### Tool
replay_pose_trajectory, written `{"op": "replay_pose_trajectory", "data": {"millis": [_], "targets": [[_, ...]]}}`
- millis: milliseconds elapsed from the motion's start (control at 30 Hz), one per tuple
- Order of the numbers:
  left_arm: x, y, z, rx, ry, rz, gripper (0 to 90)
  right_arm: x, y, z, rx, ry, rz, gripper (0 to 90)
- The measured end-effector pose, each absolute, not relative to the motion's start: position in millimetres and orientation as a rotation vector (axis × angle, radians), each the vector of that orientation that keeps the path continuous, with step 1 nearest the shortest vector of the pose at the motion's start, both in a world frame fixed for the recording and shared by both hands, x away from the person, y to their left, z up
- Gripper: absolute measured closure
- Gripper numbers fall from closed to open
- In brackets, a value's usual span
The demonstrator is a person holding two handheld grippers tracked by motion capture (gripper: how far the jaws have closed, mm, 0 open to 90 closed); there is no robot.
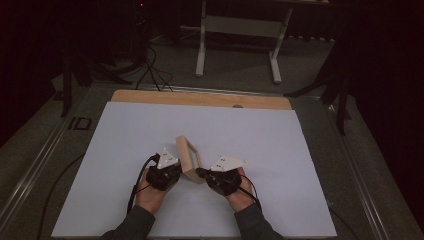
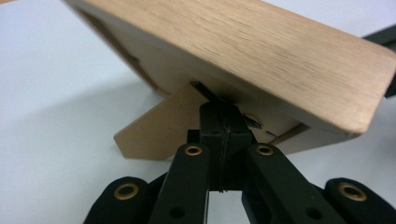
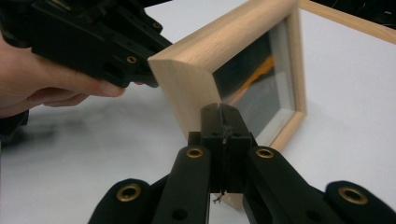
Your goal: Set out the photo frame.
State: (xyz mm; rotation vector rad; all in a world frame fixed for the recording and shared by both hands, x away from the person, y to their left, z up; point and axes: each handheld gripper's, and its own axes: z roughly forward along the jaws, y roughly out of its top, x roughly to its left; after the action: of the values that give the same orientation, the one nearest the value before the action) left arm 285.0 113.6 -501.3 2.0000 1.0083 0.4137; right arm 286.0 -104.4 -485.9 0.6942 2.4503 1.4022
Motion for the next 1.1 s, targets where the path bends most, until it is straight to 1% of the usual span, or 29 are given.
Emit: {"op": "replay_pose_trajectory", "data": {"millis": [233,333,567,767,867,967,1100], "targets": [[290,117,-504,1.980,1.018,0.398,89.6,285,-99,-488,0.683,2.454,1.399,89.4],[290,118,-504,1.975,1.015,0.394,89.4,285,-99,-488,0.676,2.455,1.394,87.1],[289,127,-501,1.950,1.027,0.391,80.2,286,-104,-485,0.677,2.446,1.393,82.4],[286,142,-494,1.901,1.049,0.377,67.3,287,-111,-484,0.697,2.430,1.389,75.5],[284,149,-490,1.883,1.075,0.383,59.4,289,-114,-484,0.711,2.423,1.391,71.4],[283,153,-487,1.860,1.097,0.379,55.3,290,-116,-483,0.734,2.414,1.390,64.6],[281,155,-482,1.855,1.095,0.380,53.2,293,-120,-484,0.753,2.415,1.385,60.0]]}}
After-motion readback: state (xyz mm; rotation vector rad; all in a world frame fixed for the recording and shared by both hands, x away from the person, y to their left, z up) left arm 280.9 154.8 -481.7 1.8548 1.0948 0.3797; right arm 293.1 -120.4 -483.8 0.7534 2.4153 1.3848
